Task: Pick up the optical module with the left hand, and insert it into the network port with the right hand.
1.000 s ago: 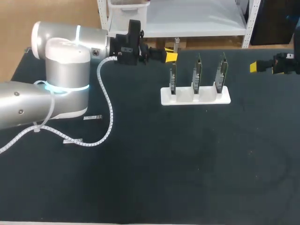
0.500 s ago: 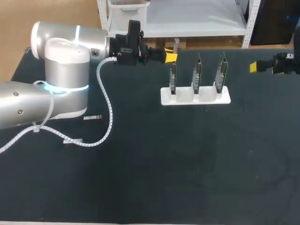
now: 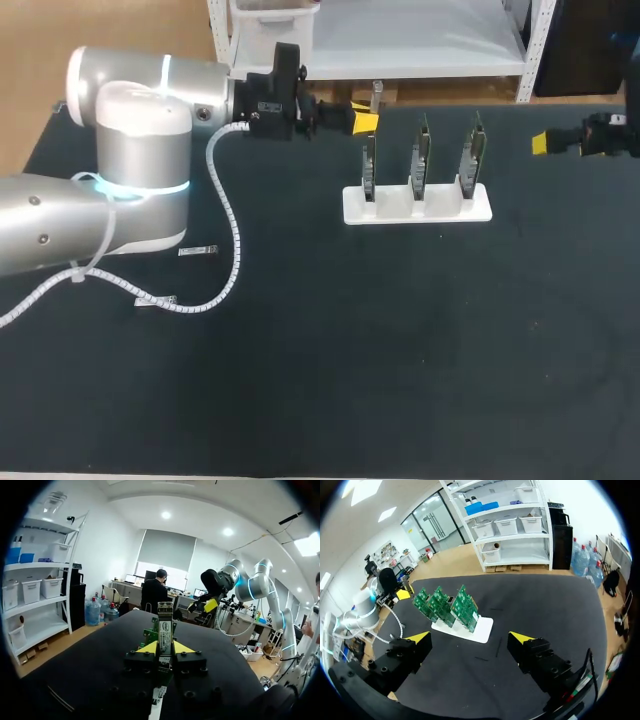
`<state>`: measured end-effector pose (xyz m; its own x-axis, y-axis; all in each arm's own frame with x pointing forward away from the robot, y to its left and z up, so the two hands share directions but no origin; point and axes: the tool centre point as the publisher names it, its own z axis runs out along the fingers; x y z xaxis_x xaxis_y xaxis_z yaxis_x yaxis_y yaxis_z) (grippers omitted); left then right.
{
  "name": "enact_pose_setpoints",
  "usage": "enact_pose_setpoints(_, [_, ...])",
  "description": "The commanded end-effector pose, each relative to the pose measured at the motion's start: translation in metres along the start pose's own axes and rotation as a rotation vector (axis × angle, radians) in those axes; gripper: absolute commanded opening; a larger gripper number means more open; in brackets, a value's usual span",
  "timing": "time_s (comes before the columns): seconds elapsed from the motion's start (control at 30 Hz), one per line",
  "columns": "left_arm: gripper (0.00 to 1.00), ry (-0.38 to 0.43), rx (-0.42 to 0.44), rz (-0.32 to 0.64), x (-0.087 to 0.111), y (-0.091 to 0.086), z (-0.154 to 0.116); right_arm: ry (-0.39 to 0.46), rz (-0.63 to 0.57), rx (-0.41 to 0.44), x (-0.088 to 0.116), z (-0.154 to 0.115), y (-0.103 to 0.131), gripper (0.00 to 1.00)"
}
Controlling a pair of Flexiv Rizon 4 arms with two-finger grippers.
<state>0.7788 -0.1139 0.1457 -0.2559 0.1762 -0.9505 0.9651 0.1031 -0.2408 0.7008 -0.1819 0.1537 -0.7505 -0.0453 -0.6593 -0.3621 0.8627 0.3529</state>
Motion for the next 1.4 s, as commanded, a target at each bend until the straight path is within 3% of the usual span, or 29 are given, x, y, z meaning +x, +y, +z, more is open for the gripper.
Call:
enact_pose_setpoints(0.03, [0.00,-0.003,-0.004,0.001,0.001,-0.001,0.000,0.017,-0.061,-0.052,-0.013,0.004,0.000,1.00])
enact_pose_setpoints(0.4, [0.00,-0.003,-0.004,0.001,0.001,-0.001,0.000,0.047,-0.331,-0.240,-0.049,0.013,0.008,1.00])
enact_pose_setpoints(0.93, [0.00,-0.003,-0.004,0.001,0.001,-0.001,0.000,0.047,-0.607,-0.525,-0.084,0.037,0.051,1.00])
enact_pose_setpoints(1.13, [0.00,-0.003,-0.004,0.001,0.001,-0.001,0.000,0.057,-0.692,-0.601,-0.088,0.047,0.066,1.00])
enact_pose_setpoints(1.4, [0.00,-0.003,-0.004,0.001,0.001,-0.001,0.000,0.062,-0.760,-0.592,-0.090,0.067,0.084,1.00])
